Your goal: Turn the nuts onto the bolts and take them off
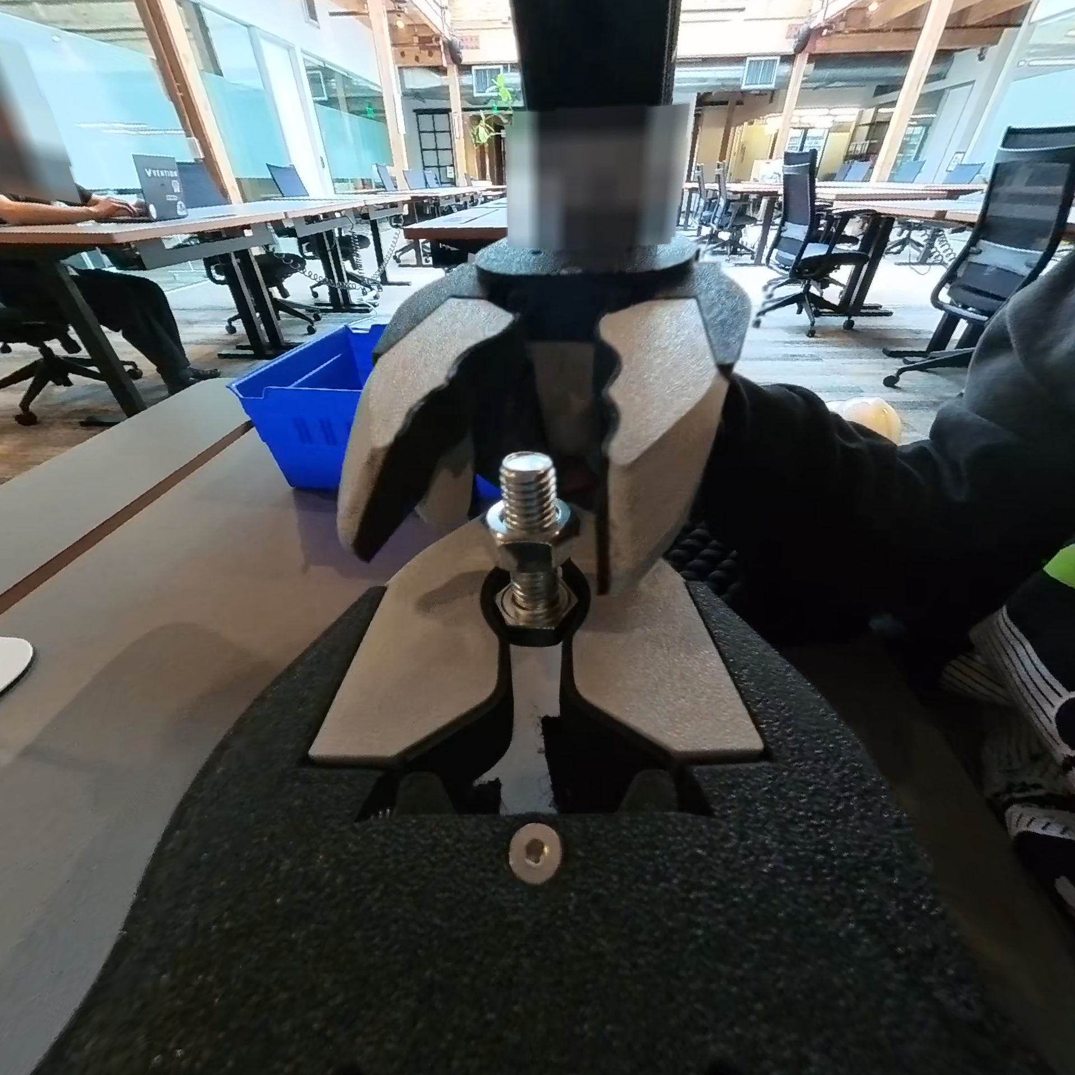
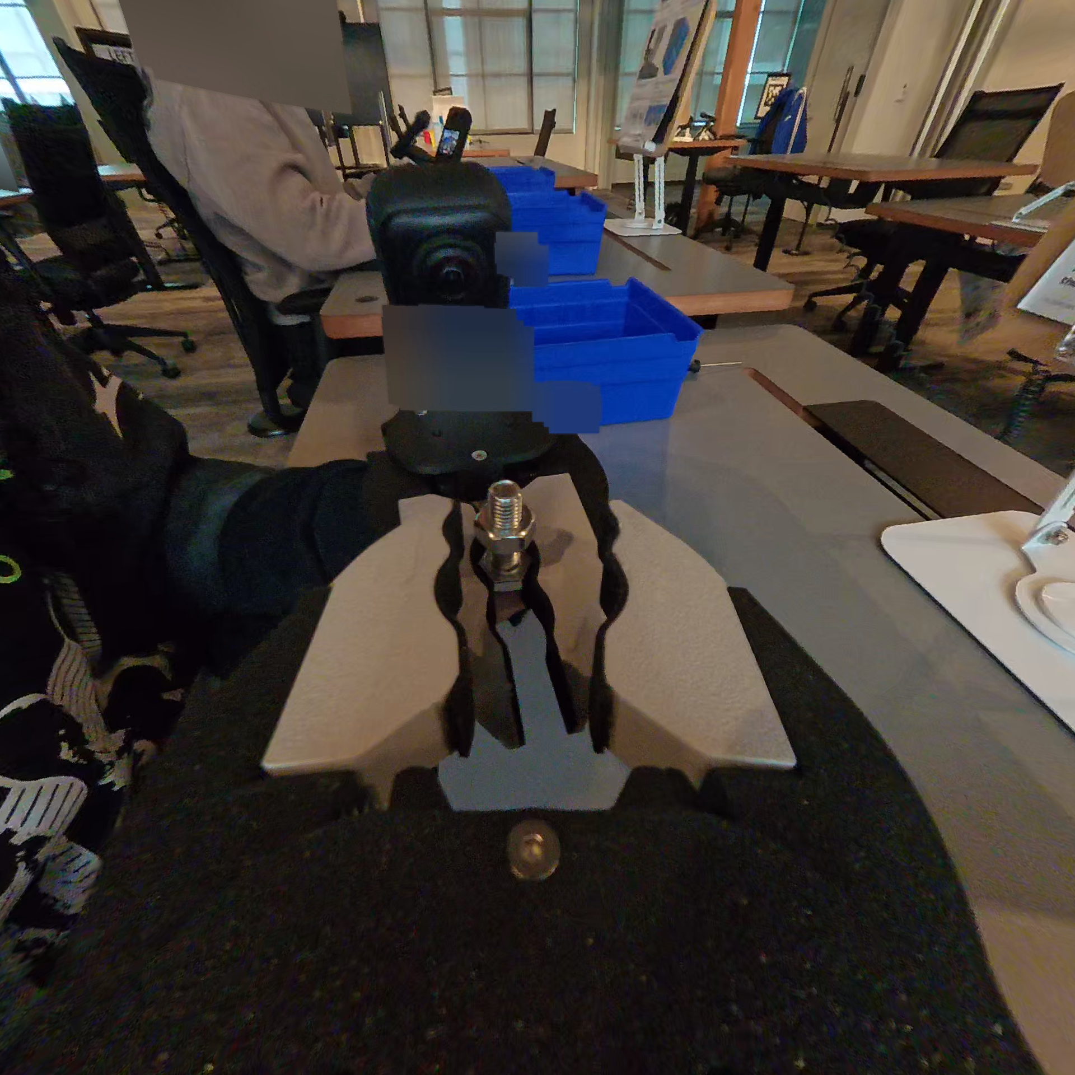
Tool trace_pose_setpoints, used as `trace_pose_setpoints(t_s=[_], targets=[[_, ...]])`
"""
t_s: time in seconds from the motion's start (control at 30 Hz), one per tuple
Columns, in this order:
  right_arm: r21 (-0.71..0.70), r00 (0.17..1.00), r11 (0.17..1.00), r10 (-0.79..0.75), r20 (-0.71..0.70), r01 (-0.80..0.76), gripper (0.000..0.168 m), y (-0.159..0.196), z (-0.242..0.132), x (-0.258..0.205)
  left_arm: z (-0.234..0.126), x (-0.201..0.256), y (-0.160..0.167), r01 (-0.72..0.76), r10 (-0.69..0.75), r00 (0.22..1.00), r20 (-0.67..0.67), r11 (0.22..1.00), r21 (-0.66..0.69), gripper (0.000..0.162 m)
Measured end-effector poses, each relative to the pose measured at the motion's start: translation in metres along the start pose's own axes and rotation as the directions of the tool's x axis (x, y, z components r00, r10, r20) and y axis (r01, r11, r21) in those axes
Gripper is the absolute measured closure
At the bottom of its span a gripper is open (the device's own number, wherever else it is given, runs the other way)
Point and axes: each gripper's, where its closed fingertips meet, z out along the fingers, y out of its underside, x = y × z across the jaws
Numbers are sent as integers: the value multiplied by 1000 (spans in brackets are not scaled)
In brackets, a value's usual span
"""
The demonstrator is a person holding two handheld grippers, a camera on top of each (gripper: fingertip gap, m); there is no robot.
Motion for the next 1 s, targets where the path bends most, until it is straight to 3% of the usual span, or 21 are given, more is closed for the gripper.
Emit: trace_pose_setpoints(t_s=[0.2,0.27,0.3,0.5,0.6,0.77,1.0], targets=[[-10,1000,1000,2,17,-2,136,2,-11,1,-3,0,-3,6,-6,1000,-2,1000,16,148],[7,999,1000,-9,-36,10,164,0,-21,10,-5,-1,-6,10,-10,1000,-5,999,32,149],[30,998,1000,-6,-56,8,168,-3,-27,15,-6,-1,-6,9,-9,1000,-2,999,36,149],[37,1000,999,-1,-30,2,168,-3,-28,11,-5,-1,-5,9,-9,1000,-3,1000,27,151],[49,999,999,-9,34,8,148,-5,-20,-1,-5,-2,-4,10,-10,1000,1,1000,22,150],[37,999,999,-9,39,8,129,-4,-8,-5,-4,0,-3,6,-5,1000,-7,1000,14,151],[37,999,999,3,43,-5,135,-3,-4,-5,-2,2,-2,1,-1,1000,-17,1000,7,148]])
